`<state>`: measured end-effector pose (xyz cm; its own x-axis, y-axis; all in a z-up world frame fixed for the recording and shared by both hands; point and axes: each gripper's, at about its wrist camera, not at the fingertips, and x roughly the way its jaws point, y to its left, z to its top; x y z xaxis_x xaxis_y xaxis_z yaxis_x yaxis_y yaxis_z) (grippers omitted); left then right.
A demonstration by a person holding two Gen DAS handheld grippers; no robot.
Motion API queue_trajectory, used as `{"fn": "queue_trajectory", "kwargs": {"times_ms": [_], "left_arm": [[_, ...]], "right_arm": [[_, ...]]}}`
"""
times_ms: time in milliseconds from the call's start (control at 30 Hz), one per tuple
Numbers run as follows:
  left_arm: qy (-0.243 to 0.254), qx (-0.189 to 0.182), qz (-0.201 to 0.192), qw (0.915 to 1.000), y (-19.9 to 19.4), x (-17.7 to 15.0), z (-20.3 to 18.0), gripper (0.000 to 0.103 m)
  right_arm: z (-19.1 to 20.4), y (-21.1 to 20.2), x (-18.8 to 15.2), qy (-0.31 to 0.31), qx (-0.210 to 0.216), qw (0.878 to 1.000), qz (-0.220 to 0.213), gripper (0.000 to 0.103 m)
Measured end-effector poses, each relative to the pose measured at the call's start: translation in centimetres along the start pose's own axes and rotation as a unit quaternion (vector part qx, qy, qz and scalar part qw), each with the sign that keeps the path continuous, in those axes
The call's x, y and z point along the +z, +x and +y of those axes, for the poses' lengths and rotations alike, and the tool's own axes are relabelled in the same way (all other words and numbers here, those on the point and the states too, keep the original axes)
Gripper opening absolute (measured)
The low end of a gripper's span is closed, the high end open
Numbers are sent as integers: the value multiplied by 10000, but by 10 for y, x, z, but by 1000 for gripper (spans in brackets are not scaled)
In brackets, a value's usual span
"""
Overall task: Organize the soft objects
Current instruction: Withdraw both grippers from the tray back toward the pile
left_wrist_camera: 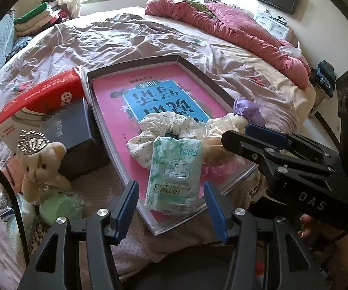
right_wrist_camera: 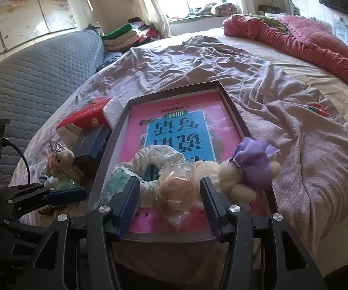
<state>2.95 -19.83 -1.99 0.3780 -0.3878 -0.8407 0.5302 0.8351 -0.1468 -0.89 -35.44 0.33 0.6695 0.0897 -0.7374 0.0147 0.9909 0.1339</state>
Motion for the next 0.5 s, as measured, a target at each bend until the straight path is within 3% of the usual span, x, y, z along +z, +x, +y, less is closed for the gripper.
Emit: {"fn": "queue_trajectory", "kwargs": {"times_ms": [333, 500], "left_arm": [[-22, 190, -253, 9995, -26, -3, 3, 61], [-87, 253, -311, 9992, -36, -5, 9, 62]], "right_arm": [[14, -12, 6, -141, -56, 9998, -142, 55], [23, -19, 10, -233, -135, 9993, -271, 60]]}}
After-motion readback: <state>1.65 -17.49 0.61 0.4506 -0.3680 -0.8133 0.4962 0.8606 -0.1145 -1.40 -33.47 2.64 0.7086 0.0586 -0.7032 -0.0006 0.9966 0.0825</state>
